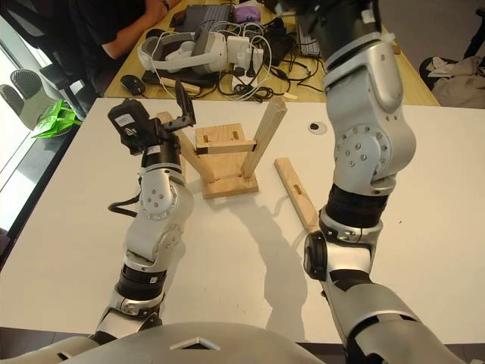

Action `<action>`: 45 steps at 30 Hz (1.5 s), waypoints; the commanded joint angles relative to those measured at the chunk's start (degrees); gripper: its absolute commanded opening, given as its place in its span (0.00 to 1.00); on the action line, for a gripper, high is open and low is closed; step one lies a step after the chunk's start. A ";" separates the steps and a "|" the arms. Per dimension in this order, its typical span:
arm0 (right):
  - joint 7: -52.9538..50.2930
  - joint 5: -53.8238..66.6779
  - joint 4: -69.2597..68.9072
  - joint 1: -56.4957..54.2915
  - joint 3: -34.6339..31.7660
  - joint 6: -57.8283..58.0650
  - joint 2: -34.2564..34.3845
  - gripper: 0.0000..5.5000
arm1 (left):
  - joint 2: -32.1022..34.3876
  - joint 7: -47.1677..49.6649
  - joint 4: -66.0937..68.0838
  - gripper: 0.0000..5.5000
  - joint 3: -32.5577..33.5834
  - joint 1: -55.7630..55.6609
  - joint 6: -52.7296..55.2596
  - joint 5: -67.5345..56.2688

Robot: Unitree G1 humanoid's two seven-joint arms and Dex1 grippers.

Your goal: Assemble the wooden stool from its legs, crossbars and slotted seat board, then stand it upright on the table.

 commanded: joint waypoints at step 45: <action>-2.55 -3.11 -15.50 23.43 14.80 10.94 -4.27 0.86 | -4.71 -0.50 -3.41 0.98 7.35 2.67 2.58 1.28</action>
